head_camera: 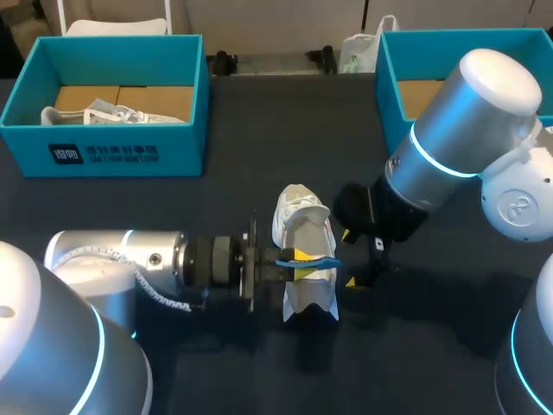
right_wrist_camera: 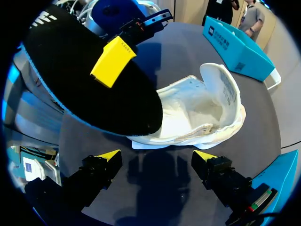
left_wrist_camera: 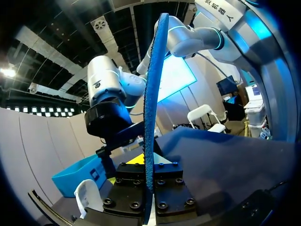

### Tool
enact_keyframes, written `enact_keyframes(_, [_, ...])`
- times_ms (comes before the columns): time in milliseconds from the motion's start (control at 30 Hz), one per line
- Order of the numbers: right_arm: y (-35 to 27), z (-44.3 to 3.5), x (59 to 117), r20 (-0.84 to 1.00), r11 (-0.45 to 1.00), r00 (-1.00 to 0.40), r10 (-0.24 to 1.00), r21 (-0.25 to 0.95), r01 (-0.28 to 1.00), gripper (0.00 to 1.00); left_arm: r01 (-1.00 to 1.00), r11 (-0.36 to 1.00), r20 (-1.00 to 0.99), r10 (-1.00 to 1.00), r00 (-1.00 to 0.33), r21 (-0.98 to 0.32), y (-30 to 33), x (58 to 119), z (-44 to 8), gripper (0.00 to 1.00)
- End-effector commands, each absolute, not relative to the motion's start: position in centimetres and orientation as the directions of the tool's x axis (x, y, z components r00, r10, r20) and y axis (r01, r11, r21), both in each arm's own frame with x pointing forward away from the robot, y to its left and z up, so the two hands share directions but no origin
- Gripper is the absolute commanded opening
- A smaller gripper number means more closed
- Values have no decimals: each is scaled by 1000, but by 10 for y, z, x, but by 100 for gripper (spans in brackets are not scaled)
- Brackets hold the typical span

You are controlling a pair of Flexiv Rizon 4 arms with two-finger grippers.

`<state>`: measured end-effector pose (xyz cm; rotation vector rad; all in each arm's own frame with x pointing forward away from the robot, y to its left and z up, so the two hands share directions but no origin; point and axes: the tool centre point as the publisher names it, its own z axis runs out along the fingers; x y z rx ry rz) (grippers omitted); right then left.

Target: Take the shoe out of the shoebox, open the shoe tongue, remove and reinsert the insole, then place the shoe into the shoebox

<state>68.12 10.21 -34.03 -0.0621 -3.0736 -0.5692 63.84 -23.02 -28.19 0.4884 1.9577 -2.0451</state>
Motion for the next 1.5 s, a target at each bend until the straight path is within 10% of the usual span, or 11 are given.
enact_keyframes(33, [103, -341, 681, 21, 933, -999, 37, 357, 42, 100, 420, -63, -423, 33, -906, -905, -234, 647, -287, 0])
enact_keyframes(1500, [103, -341, 681, 21, 933, -999, 37, 357, 42, 100, 485, 89, -477, 94, -874, -870, -246, 682, -354, 0])
